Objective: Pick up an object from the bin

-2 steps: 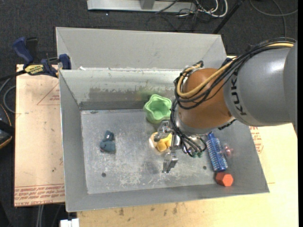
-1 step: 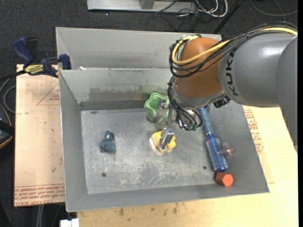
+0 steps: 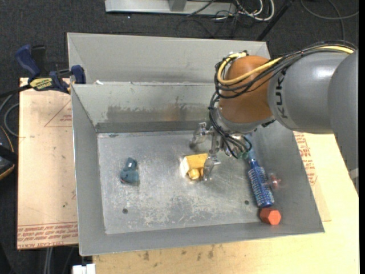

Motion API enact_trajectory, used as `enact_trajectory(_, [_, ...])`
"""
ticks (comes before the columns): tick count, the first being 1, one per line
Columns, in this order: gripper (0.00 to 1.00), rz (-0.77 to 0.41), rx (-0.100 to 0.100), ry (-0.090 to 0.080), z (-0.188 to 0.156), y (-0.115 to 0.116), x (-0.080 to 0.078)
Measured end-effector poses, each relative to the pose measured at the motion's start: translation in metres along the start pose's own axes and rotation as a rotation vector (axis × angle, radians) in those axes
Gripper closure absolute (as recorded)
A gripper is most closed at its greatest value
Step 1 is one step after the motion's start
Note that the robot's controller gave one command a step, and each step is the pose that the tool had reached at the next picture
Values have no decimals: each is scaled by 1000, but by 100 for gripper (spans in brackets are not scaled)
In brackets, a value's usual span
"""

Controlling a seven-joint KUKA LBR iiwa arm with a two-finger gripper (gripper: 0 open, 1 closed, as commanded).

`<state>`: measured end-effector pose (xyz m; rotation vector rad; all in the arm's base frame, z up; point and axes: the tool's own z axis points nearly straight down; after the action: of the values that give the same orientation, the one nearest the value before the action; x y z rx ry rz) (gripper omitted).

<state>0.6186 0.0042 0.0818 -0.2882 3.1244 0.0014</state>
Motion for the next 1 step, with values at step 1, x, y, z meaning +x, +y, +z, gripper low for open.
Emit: enact_trajectory(1, [100,0,0,-5,-1,1,-1])
